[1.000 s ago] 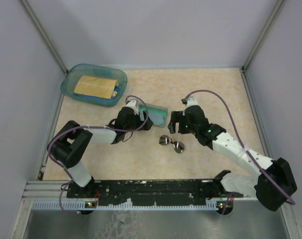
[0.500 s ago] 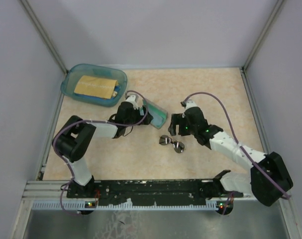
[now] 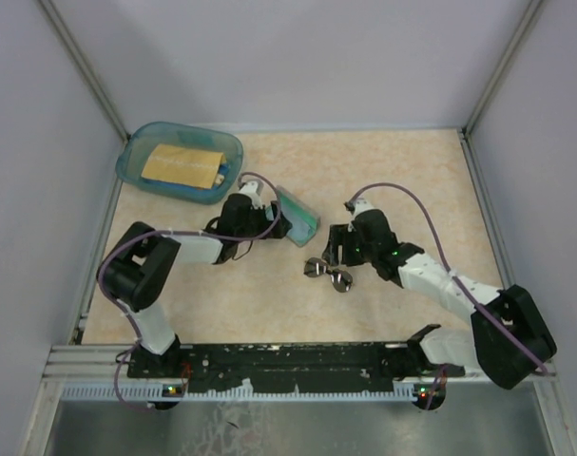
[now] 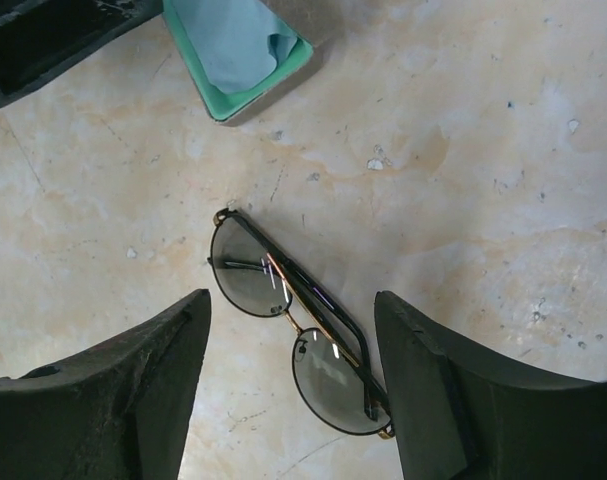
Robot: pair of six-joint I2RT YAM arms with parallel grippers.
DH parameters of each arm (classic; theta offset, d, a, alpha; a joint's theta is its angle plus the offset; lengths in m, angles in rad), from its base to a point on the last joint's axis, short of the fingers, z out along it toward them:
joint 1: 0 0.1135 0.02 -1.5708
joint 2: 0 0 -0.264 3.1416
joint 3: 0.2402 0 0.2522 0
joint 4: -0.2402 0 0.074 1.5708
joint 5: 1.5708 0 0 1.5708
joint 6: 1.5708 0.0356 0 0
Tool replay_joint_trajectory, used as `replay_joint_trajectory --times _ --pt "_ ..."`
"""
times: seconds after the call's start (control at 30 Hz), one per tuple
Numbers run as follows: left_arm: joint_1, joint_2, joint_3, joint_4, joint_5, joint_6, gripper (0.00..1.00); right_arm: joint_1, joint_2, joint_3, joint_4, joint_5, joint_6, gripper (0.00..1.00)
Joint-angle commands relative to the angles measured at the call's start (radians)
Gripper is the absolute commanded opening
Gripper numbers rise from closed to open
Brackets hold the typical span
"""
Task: Organize the sunglasses
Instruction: Adjust the sunglasses case at the center of the board, then pick up the sunglasses from the center of the board.
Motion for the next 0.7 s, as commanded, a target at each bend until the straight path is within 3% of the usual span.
replay_joint_trajectory --times 0.0,0.33,0.67 --pt "0.006 -0.138 -0.085 -0.015 0.038 0.014 0.98 -0.008 0.004 -0.022 0.049 -0.044 0.013 0.67" --pt "0.004 -0.412 -0.253 -0.07 0.023 -0.005 0.98 -0.009 -0.024 -0.067 0.016 -0.015 0.054 0.7" --pt "0.003 -0.482 -0.282 -0.106 0.006 -0.003 0.98 0.028 -0.076 -0.103 -0.006 -0.021 0.086 0.71"
